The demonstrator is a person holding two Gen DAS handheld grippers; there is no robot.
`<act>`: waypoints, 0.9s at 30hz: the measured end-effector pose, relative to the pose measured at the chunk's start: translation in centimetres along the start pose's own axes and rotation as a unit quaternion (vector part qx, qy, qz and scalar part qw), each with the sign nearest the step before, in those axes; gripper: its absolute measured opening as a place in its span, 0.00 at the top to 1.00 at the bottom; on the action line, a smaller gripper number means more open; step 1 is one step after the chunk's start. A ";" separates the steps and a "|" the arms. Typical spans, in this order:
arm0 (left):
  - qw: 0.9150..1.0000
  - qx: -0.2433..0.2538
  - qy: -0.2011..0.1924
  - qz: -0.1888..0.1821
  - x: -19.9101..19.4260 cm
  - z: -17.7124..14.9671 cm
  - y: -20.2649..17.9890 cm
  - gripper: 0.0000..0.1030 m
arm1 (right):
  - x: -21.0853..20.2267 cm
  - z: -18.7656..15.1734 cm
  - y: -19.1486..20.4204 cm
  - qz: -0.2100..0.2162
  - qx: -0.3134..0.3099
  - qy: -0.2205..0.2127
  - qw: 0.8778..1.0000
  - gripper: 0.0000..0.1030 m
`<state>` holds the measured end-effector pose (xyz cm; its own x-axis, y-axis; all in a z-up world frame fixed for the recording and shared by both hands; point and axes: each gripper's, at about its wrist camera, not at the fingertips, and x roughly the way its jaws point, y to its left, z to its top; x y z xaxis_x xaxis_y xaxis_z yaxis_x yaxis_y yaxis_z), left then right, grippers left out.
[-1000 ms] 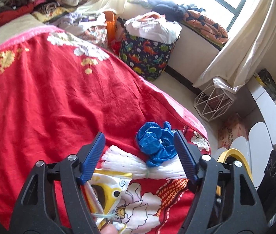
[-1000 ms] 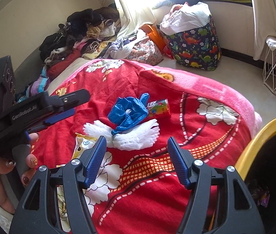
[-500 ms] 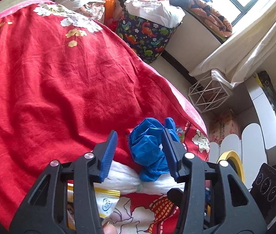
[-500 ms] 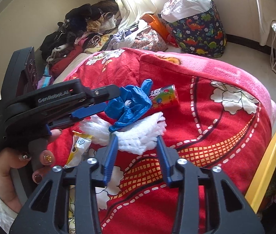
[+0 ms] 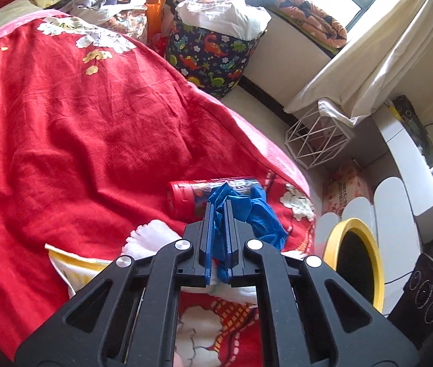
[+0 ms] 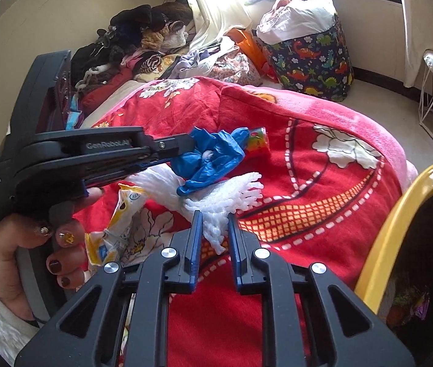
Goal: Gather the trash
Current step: 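Grasp the blue plastic with the left tool while the right tool grasps the white knotted toy, then lift the blue plastic and white toy and carry them over the bin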
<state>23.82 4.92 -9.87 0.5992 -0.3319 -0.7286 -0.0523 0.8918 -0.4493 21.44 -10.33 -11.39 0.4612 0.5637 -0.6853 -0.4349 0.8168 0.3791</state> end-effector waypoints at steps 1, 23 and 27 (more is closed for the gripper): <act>1.000 -0.002 -0.006 -0.006 -0.5 -0.2 -0.2 0.98 | -0.3 -0.2 -0.1 0.000 0.001 -0.001 1.000 0.84; 0.996 0.012 -0.080 -0.044 -7.6 -1.7 -3.8 0.98 | -6.3 -1.2 -1.5 -0.020 0.002 -0.051 0.998 0.87; 0.995 0.017 -0.083 -0.049 -8.1 -1.9 -4.4 0.98 | -7.5 -1.0 -1.7 -0.029 0.003 -0.066 0.997 0.87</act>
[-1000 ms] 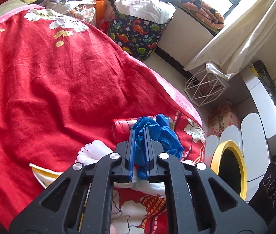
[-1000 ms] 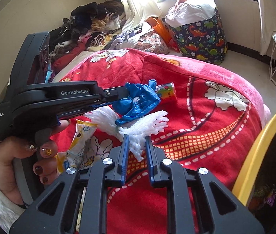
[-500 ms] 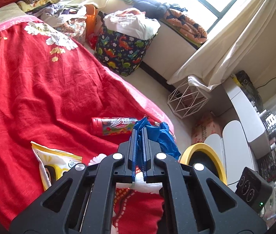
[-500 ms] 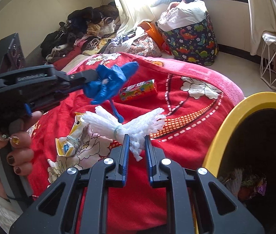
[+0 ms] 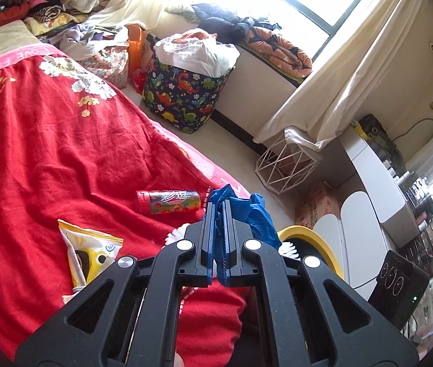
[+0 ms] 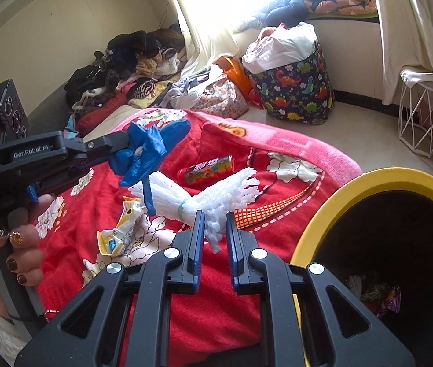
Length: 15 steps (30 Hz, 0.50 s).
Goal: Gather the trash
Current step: 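Lift the blue plastic and white toy and carry them over the bin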
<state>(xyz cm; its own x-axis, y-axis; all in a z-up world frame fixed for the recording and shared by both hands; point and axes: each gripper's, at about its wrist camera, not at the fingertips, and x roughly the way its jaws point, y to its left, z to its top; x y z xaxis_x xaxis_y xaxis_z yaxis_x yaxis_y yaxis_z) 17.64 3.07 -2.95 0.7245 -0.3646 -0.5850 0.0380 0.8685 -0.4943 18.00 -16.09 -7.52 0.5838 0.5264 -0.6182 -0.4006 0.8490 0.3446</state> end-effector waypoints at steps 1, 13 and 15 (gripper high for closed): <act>1.000 0.001 -0.001 -0.001 -0.1 -0.1 -0.1 0.98 | -0.3 0.1 -0.1 -0.002 0.002 -0.003 1.000 0.87; 1.000 0.020 -0.001 -0.021 -0.3 -0.5 -2.7 0.98 | -3.6 0.2 -2.9 -0.027 0.025 -0.030 0.999 0.87; 0.999 0.025 0.000 -0.024 -0.3 -0.7 -3.2 0.98 | -4.1 0.1 -3.4 -0.031 0.031 -0.034 0.998 0.87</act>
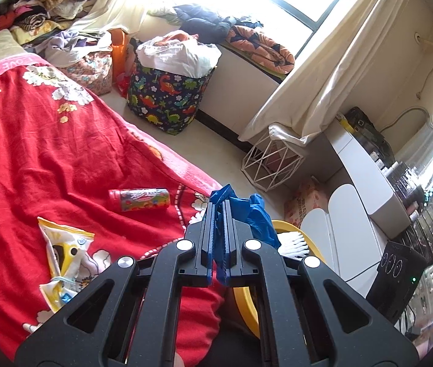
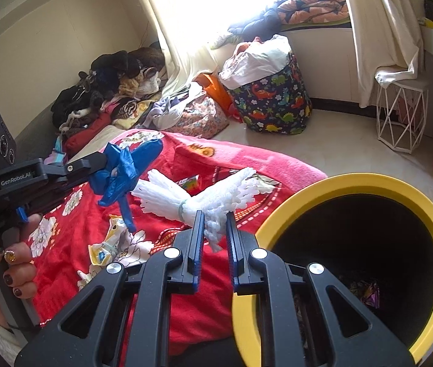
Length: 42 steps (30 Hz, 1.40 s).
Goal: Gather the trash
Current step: 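Lift the blue plastic and white toy and carry them over the bin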
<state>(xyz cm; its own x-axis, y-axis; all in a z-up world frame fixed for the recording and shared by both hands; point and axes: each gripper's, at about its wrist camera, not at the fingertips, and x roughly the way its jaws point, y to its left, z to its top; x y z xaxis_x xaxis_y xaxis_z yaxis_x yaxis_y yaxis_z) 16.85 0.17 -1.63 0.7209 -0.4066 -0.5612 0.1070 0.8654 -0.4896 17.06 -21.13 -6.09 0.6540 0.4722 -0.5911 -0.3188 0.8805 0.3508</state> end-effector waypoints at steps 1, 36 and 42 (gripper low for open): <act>1.000 0.002 0.000 -0.001 0.0 -0.1 -0.3 0.98 | -0.3 0.0 -0.2 -0.002 0.002 -0.002 1.000 0.87; 0.997 0.062 0.017 -0.039 0.7 -2.0 -6.9 0.98 | -5.4 -1.3 -7.0 -0.071 0.068 -0.040 0.994 0.87; 0.996 0.076 0.027 -0.043 1.3 -2.6 -8.0 0.98 | -6.0 -1.5 -8.3 -0.087 0.081 -0.040 0.992 0.87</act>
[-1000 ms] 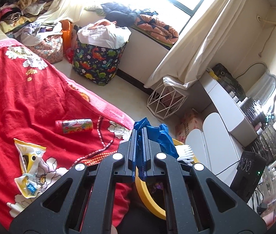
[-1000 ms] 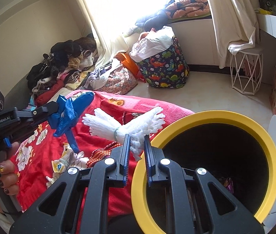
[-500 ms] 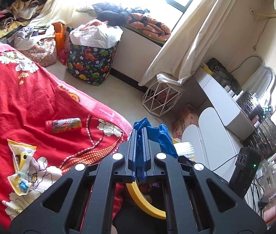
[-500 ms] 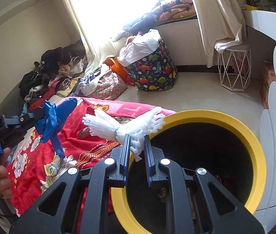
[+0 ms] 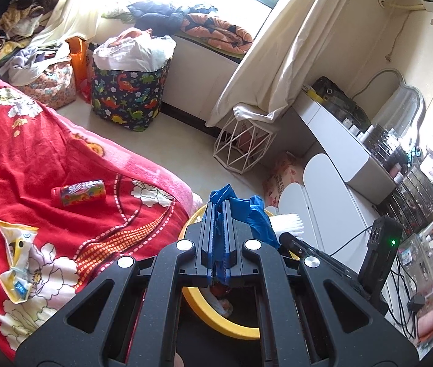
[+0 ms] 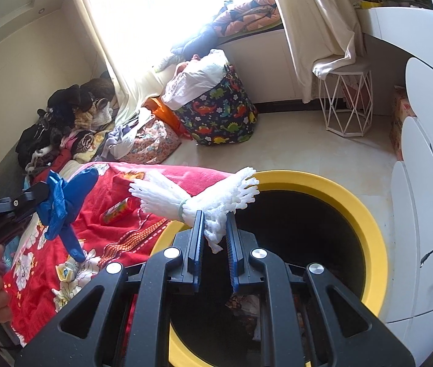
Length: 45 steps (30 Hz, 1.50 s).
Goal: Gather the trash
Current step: 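Lift the blue plastic and white toy and carry them over the bin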
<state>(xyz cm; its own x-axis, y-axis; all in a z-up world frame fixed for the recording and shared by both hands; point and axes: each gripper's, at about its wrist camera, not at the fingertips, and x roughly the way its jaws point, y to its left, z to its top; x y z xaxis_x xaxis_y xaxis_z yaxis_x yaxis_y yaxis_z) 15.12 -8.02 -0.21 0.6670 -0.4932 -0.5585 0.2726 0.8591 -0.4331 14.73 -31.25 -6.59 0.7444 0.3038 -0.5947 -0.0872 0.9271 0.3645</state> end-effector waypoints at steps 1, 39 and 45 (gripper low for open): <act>1.000 0.002 0.001 0.000 0.1 -0.1 -0.2 0.98 | 0.0 0.0 -0.2 -0.002 0.002 0.000 1.000 0.87; 0.995 0.061 0.073 -0.007 4.8 -4.2 -4.7 0.98 | -1.4 -0.4 -6.3 -0.062 0.055 -0.013 0.996 0.87; 0.993 0.068 0.092 -0.008 6.1 -5.3 -5.3 0.98 | -1.3 -0.5 -6.5 -0.067 0.056 -0.011 0.996 0.87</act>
<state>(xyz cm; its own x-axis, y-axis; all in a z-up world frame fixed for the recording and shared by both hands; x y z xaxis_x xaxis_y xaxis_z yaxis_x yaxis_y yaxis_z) 14.09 -16.27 -5.04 0.5278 -0.5123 -0.6774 0.3811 0.8557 -0.3501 14.01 -37.58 -8.51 0.7588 0.1728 -0.6279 0.0871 0.9285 0.3609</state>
